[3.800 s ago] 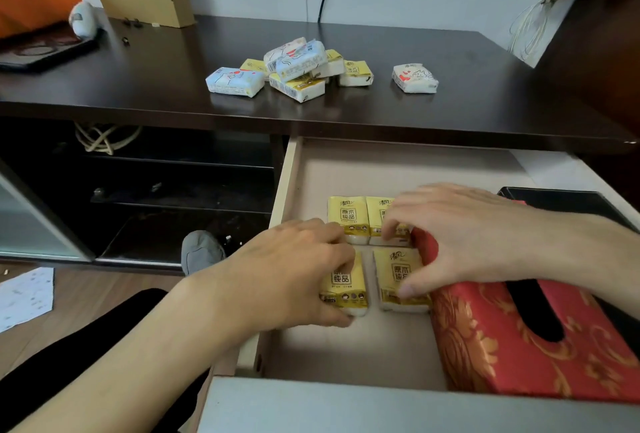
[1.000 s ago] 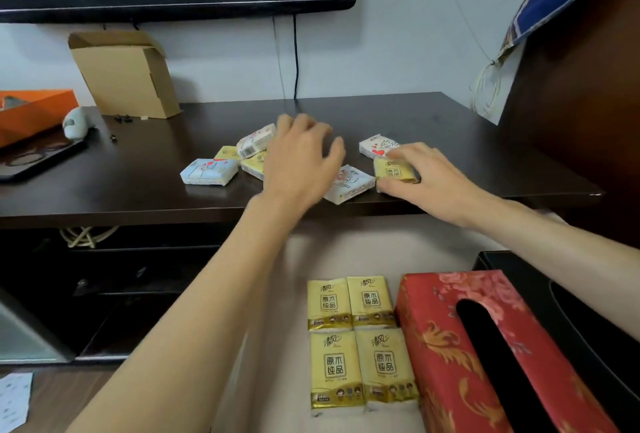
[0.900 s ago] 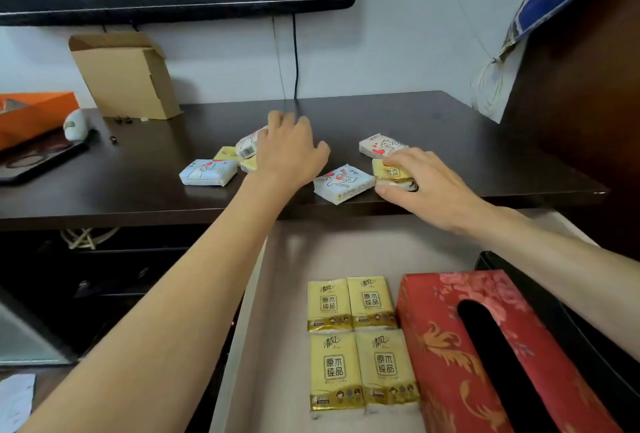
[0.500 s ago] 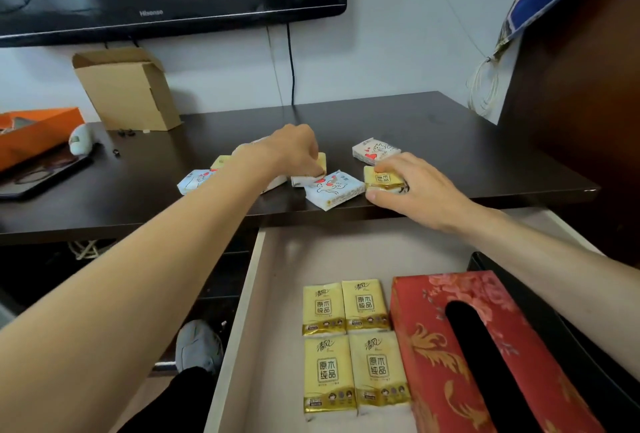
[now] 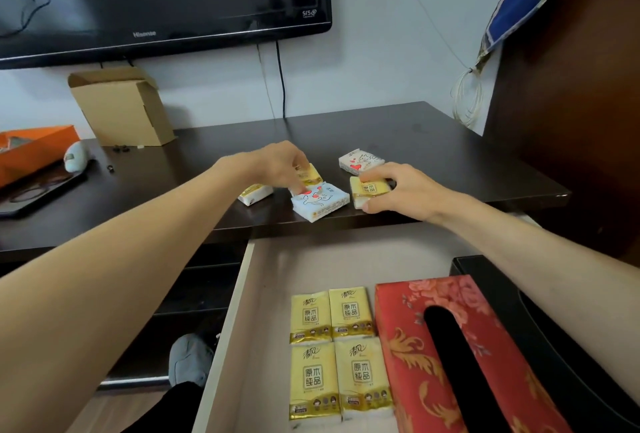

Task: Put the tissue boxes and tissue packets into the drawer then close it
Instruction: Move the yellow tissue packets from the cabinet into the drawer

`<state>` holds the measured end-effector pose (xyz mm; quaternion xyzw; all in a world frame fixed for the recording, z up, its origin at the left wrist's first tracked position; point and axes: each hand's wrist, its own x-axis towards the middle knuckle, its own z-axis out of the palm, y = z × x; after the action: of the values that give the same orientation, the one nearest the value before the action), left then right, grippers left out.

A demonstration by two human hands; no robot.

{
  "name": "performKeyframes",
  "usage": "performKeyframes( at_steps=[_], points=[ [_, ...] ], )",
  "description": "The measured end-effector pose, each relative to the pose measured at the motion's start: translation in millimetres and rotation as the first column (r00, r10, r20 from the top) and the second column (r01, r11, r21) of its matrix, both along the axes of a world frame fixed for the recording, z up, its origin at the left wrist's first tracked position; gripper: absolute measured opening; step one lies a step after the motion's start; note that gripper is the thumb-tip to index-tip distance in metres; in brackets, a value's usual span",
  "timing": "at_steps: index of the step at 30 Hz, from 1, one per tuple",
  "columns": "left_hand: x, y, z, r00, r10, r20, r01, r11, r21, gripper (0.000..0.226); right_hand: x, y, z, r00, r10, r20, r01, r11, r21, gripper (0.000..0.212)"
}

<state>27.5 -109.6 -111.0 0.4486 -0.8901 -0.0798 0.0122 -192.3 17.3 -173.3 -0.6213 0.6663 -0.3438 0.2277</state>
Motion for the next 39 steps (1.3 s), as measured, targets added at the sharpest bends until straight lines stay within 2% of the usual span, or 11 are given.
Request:
performKeyframes(
  at_steps=[5, 14, 23, 26, 28, 30, 32, 34, 36, 37, 39],
  points=[
    [4.9, 23.0, 2.7, 0.975, -0.01, -0.222, -0.05, 0.964, -0.261, 0.061, -0.3, 1.5, -1.3, 0.994, -0.03, 0.102, 0.035, 0.998, -0.045, 0.066],
    [37.7, 107.9, -15.7, 0.848, -0.018, -0.529, -0.078, 0.984, -0.158, 0.057, -0.1, 8.1, -1.4, 0.969, -0.074, 0.234, 0.096, 0.992, -0.083, 0.054],
    [85.2, 185.3, -34.7, 0.917, -0.085, -0.389, 0.115, 0.992, 0.055, 0.063, 12.4, 20.9, 4.0, 0.96, -0.132, 0.246, 0.158, 0.983, -0.089, 0.039],
    [99.6, 198.4, -42.1, 0.935, -0.161, -0.317, 0.216, 0.966, 0.145, 0.054, 34.2, 47.6, 8.5, 0.944, -0.094, 0.316, 0.18, 0.949, -0.257, 0.037],
    [107.1, 205.2, -48.8, 0.939, -0.23, -0.257, 0.283, 0.94, 0.192, 0.05, 54.7, 74.8, 11.7, 0.949, -0.003, 0.314, 0.099, 0.952, -0.29, 0.041],
    [113.3, 212.0, -56.5, 0.937, -0.288, -0.196, 0.331, 0.911, 0.244, 0.05, 72.5, 107.5, 11.8, 0.948, 0.118, 0.297, -0.058, 0.978, -0.202, 0.048],
    [118.2, 219.5, -64.7, 0.927, -0.349, -0.134, 0.373, 0.888, 0.269, 0.053, 85.6, 144.9, 7.1, 0.955, 0.217, 0.201, -0.21, 0.976, -0.057, 0.053],
    [121.1, 227.5, -73.0, 0.913, -0.397, -0.092, 0.406, 0.868, 0.285, 0.054, 95.0, 178.2, -2.5, 0.948, 0.316, -0.045, -0.309, 0.944, 0.116, 0.054],
    [122.3, 234.6, -80.7, 0.897, -0.44, -0.054, 0.436, 0.855, 0.282, 0.049, 97.3, 196.1, -13.0, 0.848, 0.412, -0.333, -0.373, 0.911, 0.176, 0.053],
    [122.4, 237.5, -84.2, 0.889, -0.456, -0.035, 0.447, 0.851, 0.274, 0.046, 97.1, 199.4, -16.7, 0.804, 0.433, -0.407, -0.398, 0.901, 0.172, 0.054],
    [122.1, 240.8, -90.2, 0.881, -0.472, -0.012, 0.458, 0.848, 0.265, 0.041, 96.0, 202.1, -18.3, 0.784, 0.451, -0.427, -0.403, 0.892, 0.202, 0.055]
  ],
)
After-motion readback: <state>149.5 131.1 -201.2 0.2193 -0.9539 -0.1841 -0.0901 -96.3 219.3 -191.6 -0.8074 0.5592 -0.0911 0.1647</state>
